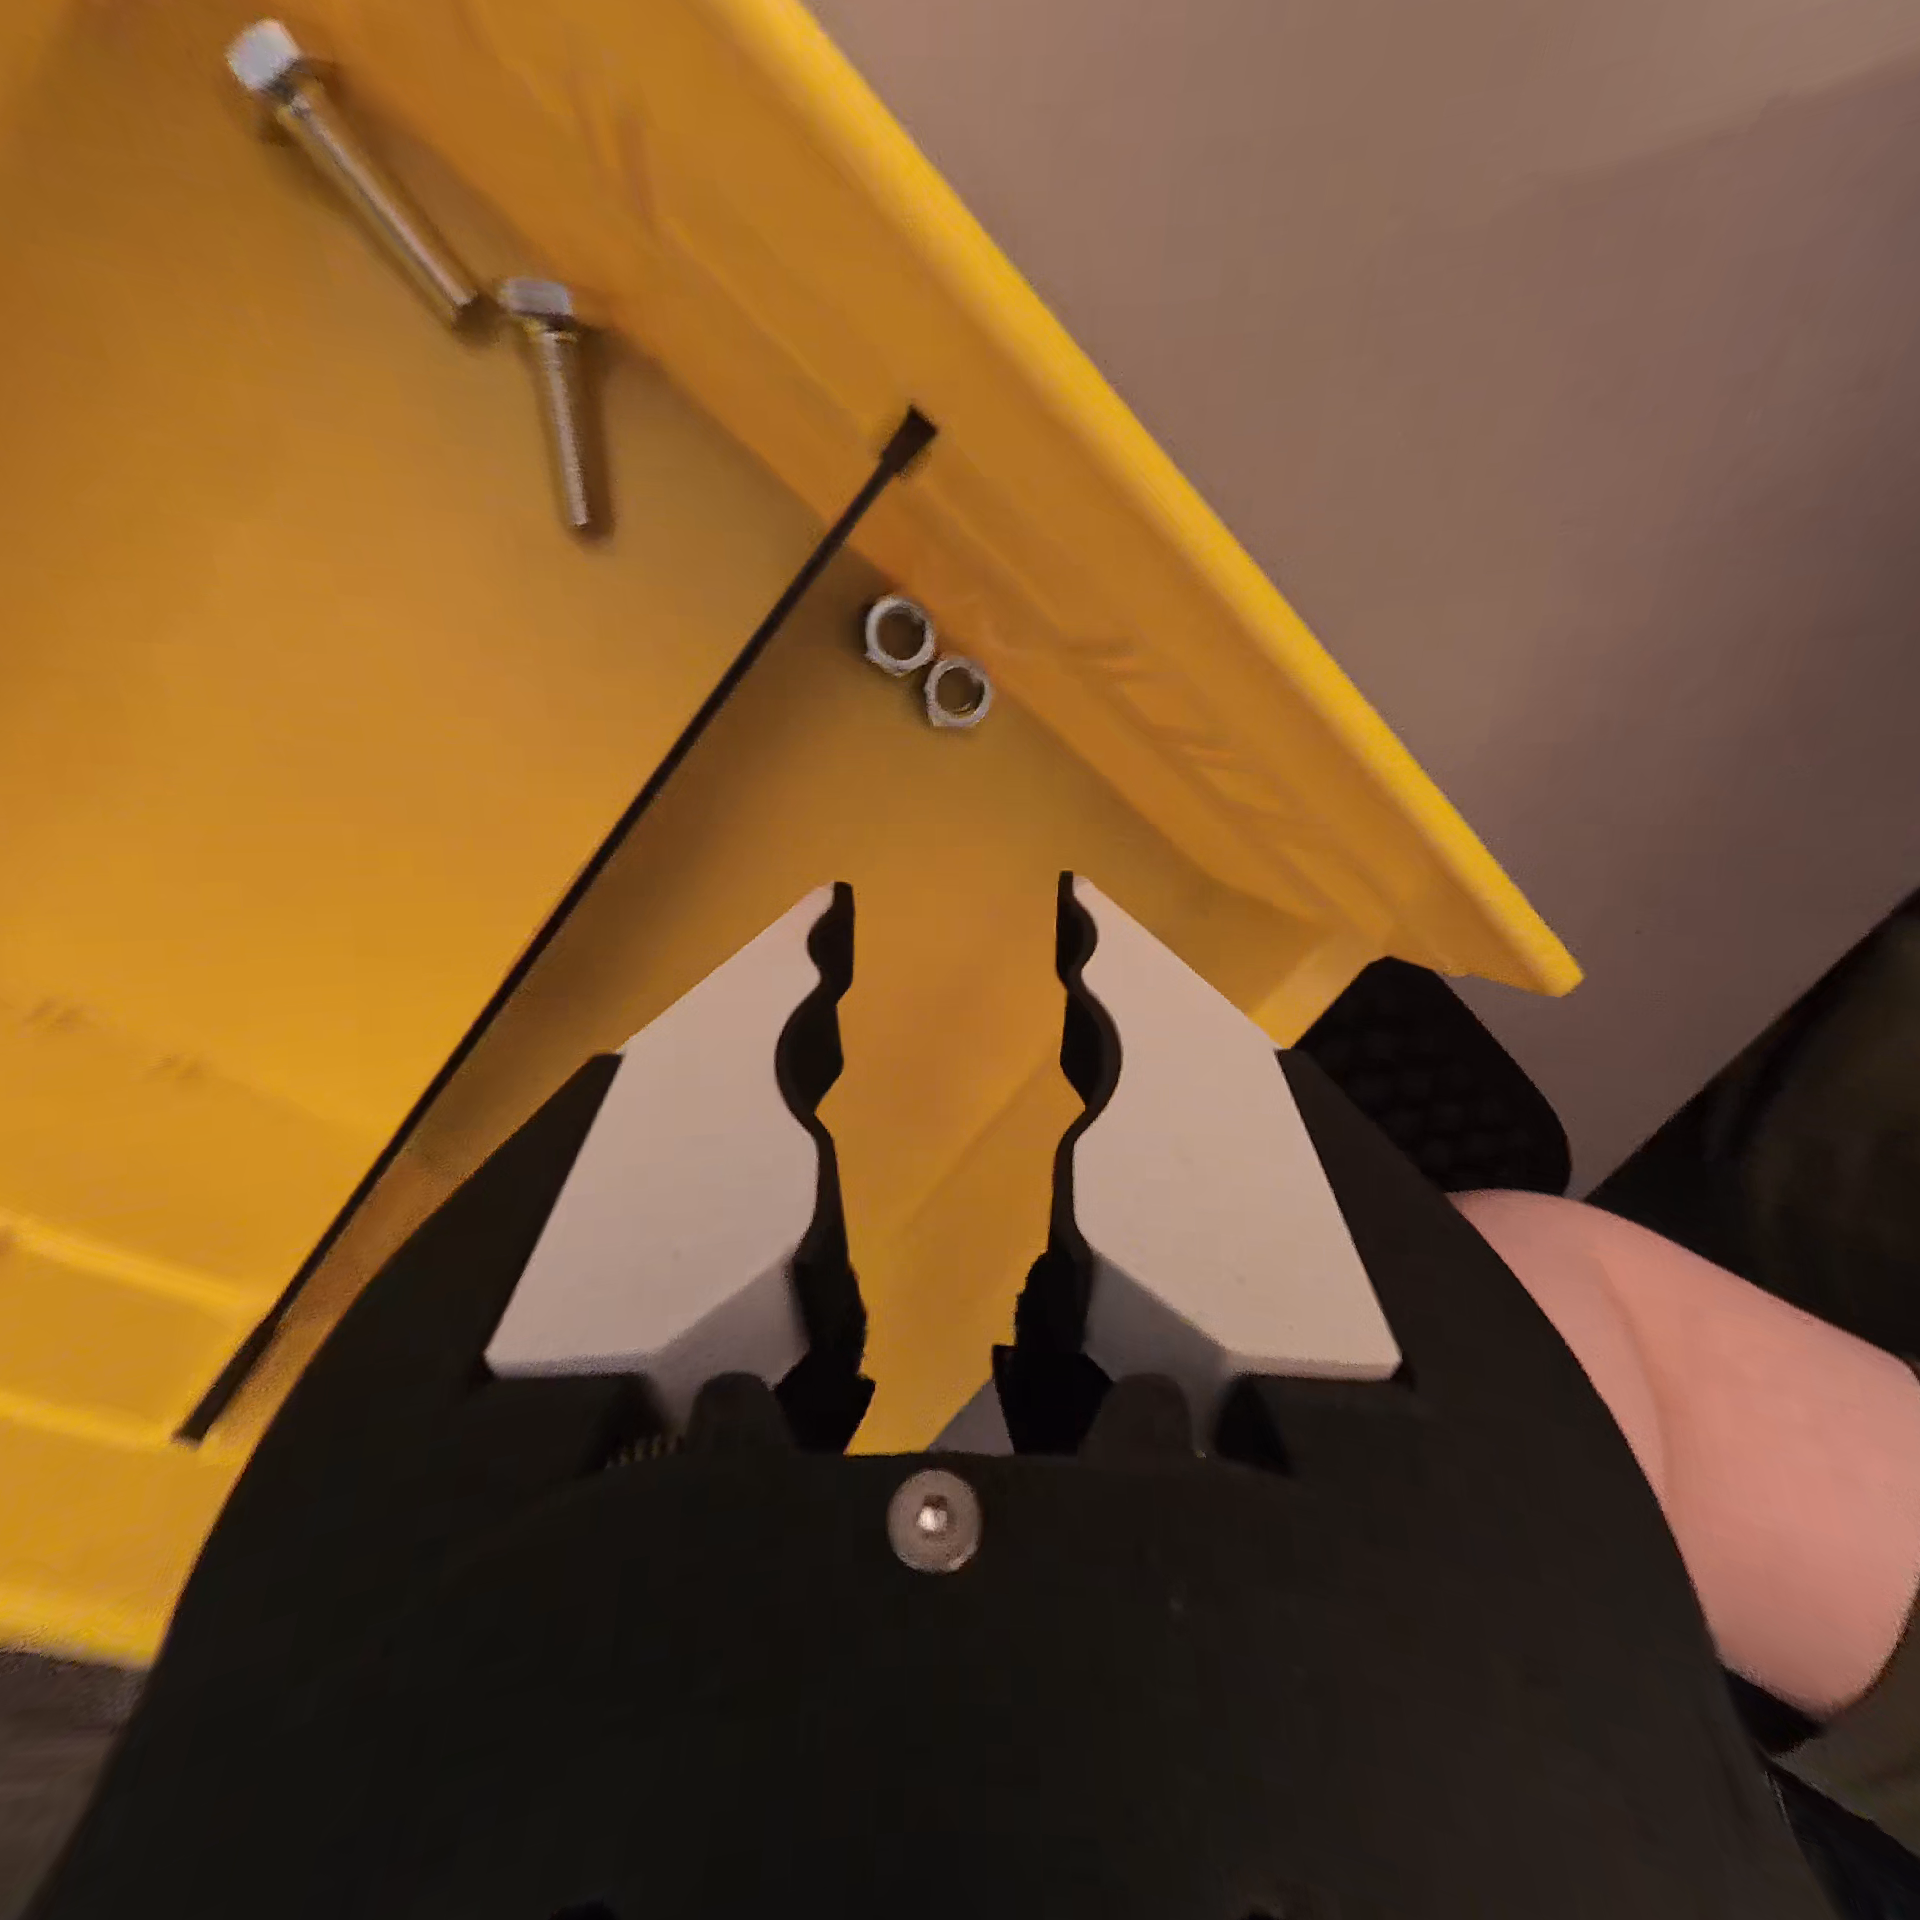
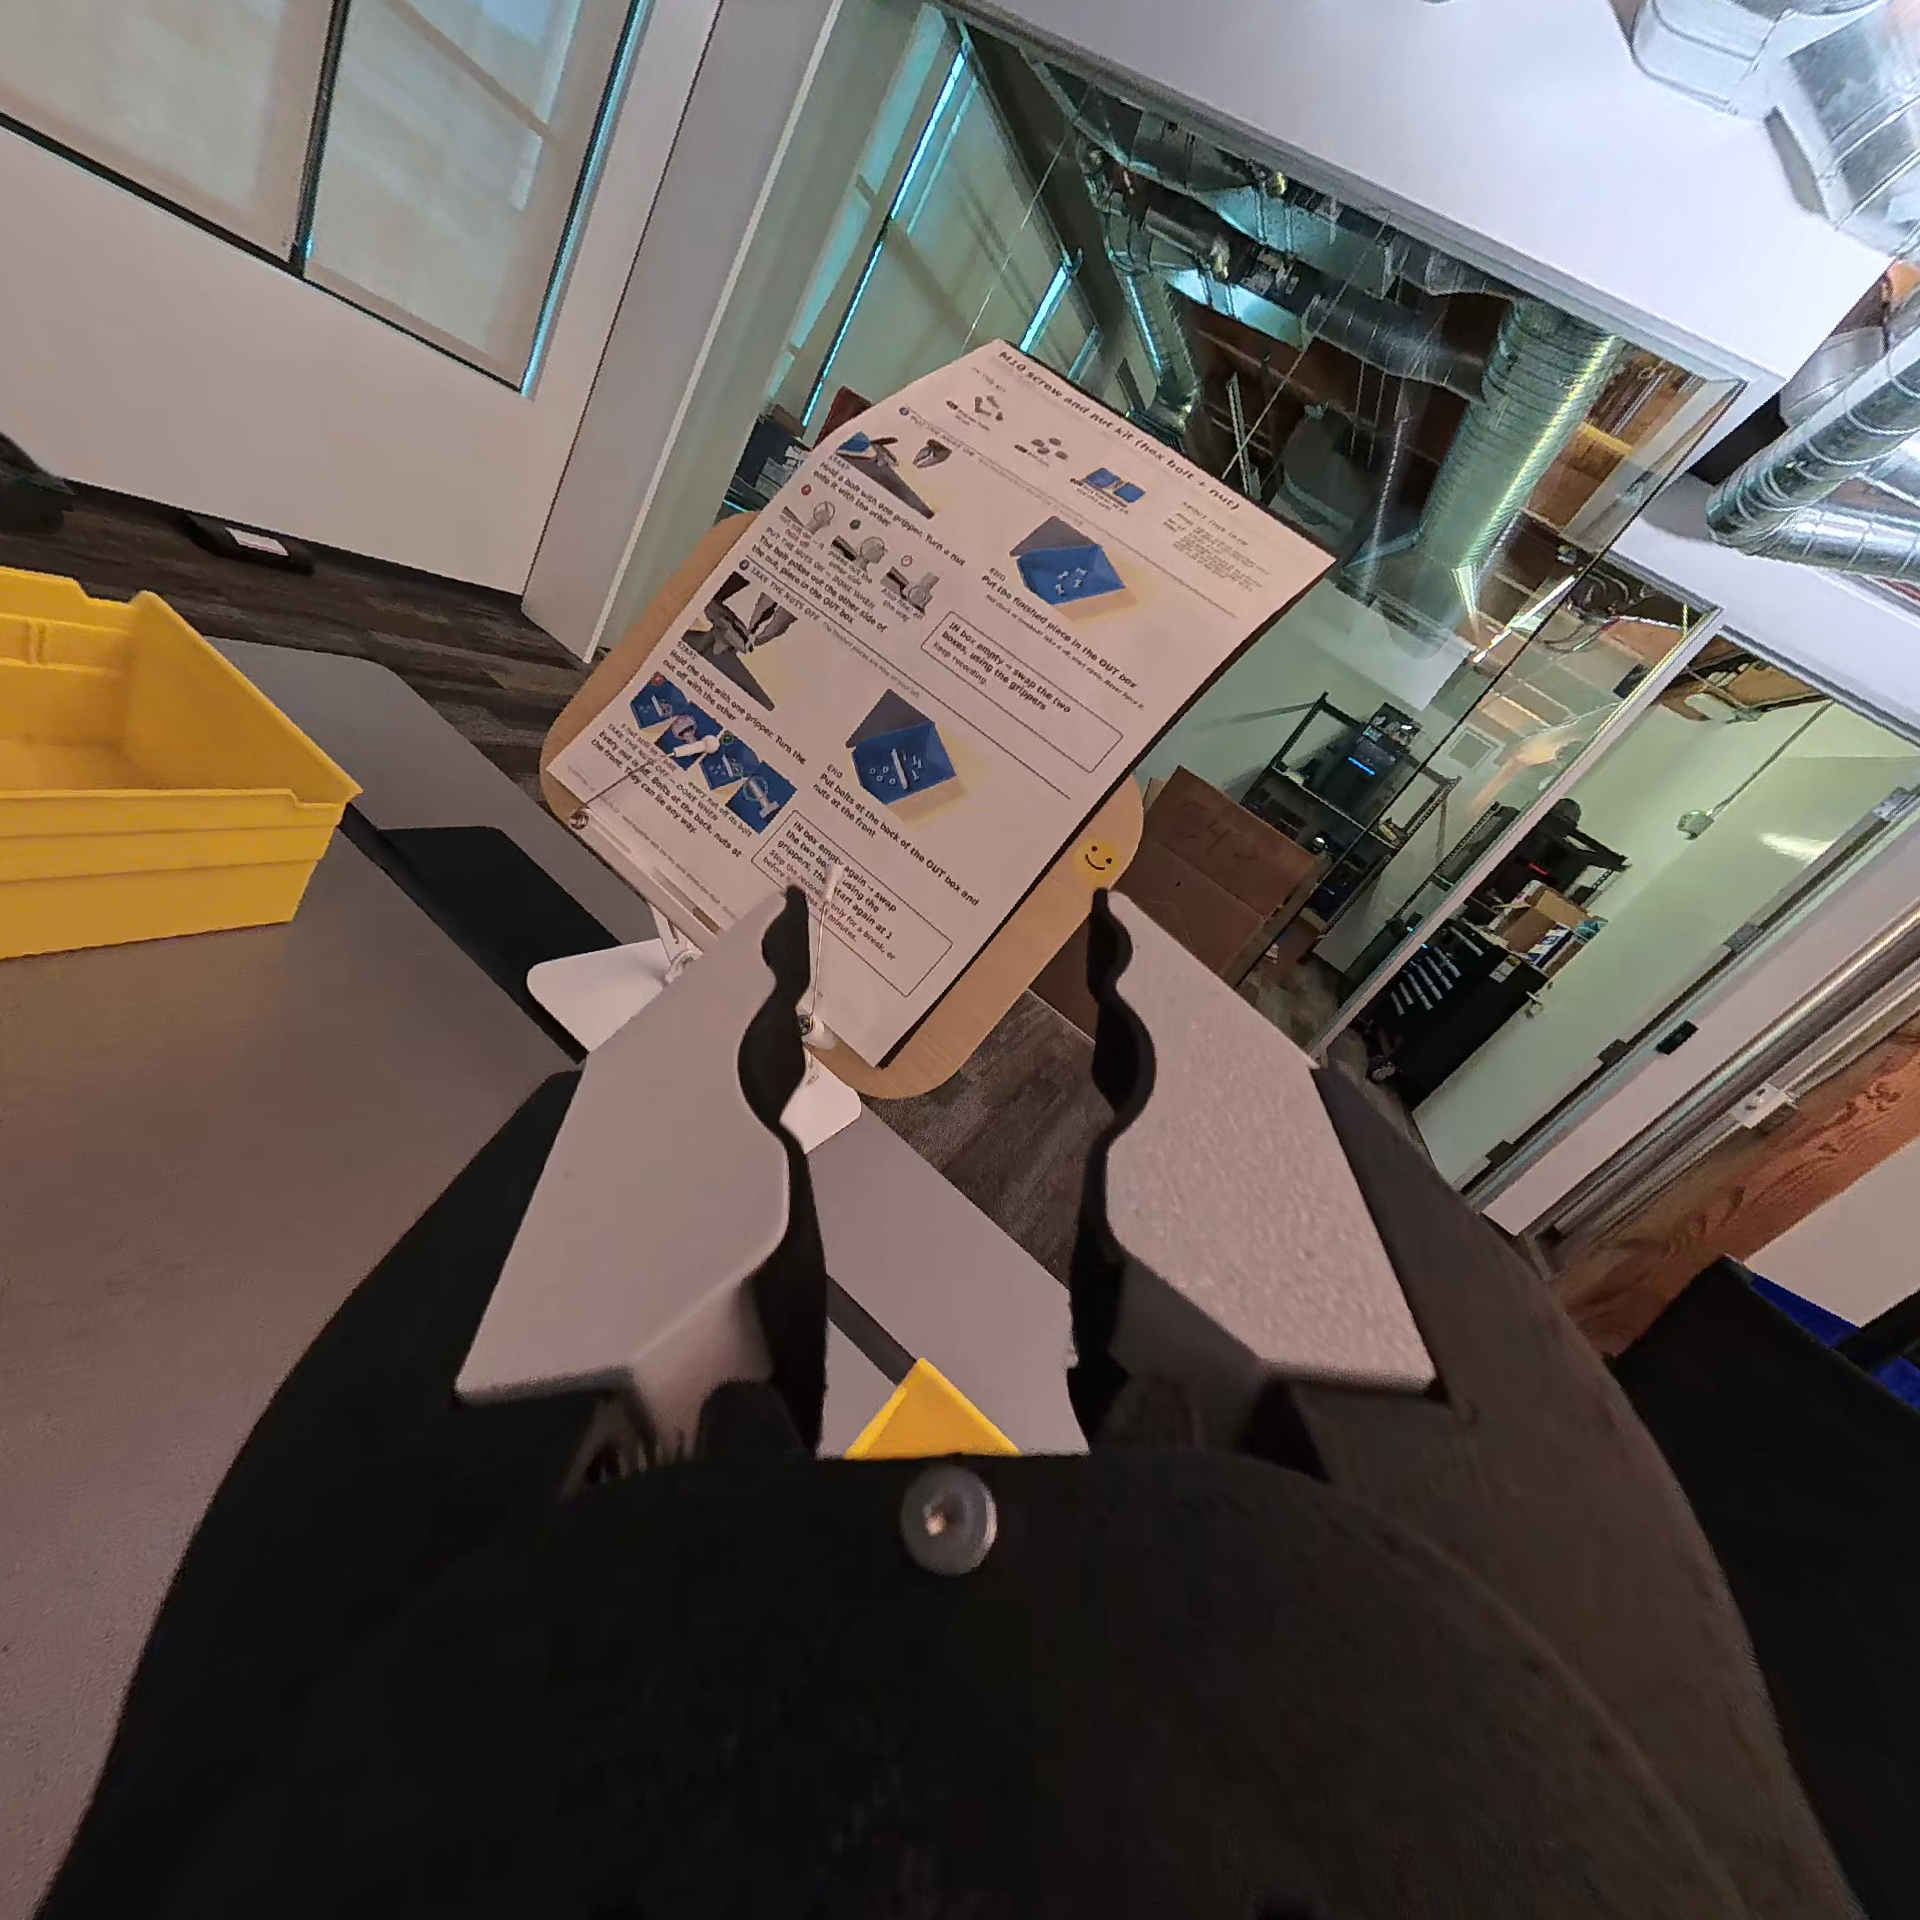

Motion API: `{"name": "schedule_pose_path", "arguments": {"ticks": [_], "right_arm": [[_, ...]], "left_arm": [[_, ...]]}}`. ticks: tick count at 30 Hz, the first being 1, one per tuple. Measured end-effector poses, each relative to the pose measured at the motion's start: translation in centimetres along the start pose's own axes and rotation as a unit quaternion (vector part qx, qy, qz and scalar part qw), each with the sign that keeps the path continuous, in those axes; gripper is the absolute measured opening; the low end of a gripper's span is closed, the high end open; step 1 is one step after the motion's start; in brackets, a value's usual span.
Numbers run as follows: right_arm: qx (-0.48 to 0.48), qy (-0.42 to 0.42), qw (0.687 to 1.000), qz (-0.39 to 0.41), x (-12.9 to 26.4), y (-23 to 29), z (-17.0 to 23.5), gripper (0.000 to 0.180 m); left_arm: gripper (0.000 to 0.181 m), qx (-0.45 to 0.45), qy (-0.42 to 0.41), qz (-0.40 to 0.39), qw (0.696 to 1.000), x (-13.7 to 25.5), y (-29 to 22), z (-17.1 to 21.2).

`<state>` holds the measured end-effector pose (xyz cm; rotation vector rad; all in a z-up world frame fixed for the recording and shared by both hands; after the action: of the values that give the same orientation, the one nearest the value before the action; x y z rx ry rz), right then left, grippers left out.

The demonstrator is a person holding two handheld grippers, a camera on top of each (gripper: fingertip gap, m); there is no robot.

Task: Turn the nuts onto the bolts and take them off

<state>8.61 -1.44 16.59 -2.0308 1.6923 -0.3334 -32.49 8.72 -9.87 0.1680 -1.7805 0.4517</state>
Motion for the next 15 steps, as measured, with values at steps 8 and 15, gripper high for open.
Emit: {"name": "schedule_pose_path", "arguments": {"ticks": [8,15], "right_arm": [[0.001,-0.004,1.0,-0.003,0.2,0.1,-0.2,0.053],[-0.01,-0.011,1.0,-0.004,0.7,-0.5,-0.3,0.053]], "left_arm": [[0.026,-0.087,-0.016,0.032,0.996,-1.7,-1.0,-1.3],[0.016,-0.157,-0.005,0.014,0.987,-3.8,-0.5,-0.9]]}}
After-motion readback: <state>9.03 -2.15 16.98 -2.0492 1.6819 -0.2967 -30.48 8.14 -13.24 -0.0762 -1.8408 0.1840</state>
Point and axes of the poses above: each gripper's, where its closed fingertips meet, x back along the fingers, z out of its underside, y = z × x across the jaws, the point moved 1 cm from there along x, back along the fingers, and after that the axes turned 1 degree about -x, right-handed, at the moved point
